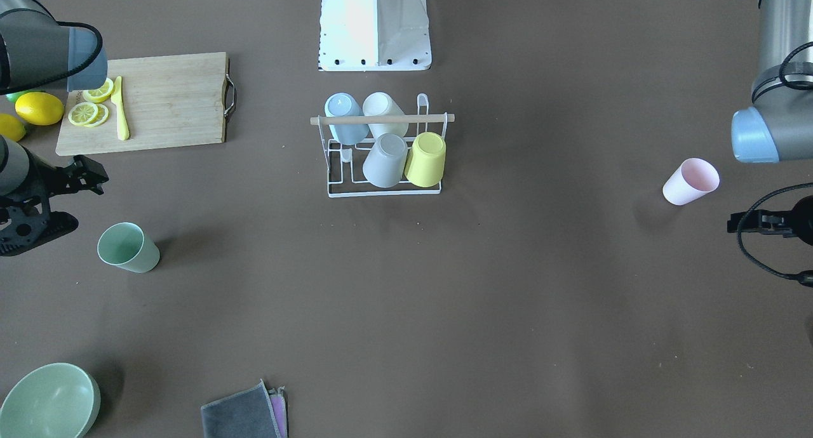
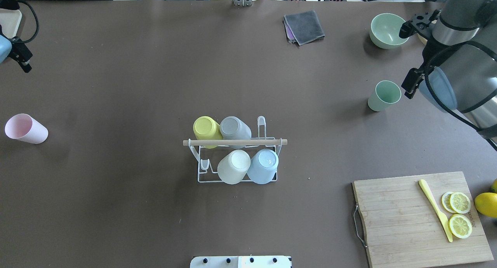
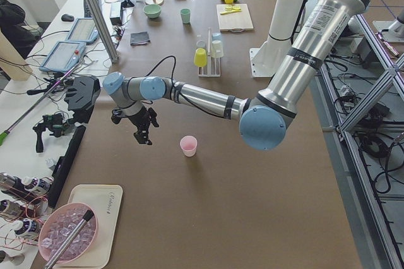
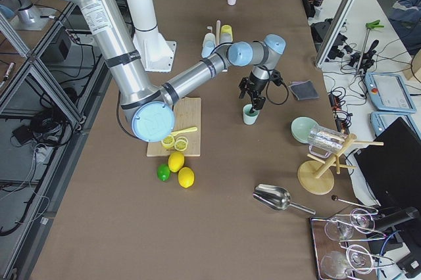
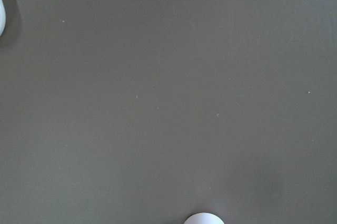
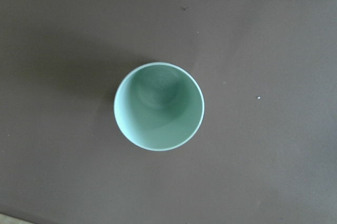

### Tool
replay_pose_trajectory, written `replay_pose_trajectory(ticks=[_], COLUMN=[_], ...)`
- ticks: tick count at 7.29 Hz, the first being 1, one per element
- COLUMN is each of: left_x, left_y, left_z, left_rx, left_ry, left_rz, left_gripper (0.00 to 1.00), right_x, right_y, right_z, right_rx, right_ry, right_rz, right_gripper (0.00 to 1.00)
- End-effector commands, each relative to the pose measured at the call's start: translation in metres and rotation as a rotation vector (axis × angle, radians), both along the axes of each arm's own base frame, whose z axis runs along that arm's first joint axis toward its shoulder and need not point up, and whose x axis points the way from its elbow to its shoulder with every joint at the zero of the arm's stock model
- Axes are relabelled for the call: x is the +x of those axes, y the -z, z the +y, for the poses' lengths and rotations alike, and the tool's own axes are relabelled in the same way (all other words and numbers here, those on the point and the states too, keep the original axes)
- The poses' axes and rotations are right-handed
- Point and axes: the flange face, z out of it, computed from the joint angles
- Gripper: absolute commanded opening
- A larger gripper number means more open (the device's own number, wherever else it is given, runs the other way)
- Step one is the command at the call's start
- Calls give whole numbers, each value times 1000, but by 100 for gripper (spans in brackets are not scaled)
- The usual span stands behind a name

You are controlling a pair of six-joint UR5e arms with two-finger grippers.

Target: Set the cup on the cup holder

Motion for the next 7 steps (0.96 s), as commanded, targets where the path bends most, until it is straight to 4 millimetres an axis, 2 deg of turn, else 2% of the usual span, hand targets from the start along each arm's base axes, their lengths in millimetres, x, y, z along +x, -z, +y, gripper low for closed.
replay_pose_trajectory(ticks=[1,3,4,7], left_x=[40,57,59,59], left_y=[-12,-30,-44,-58], left_z=[4,17,22,28], left_rx=[-8,-43,-77,-115], left_ry=[-100,-165,-215,-249], left_rz=[-17,-24,-17,-13], left_gripper=[98,98,97,97], right_x=[-31,-63,-99,-150], right_y=[12,41,53,72], right_z=[-33,-71,-80,-102], right_rx=[-3,31,62,104], right_ry=[34,105,191,342], right_rz=[11,55,142,216], right_gripper=[100,100,100,100])
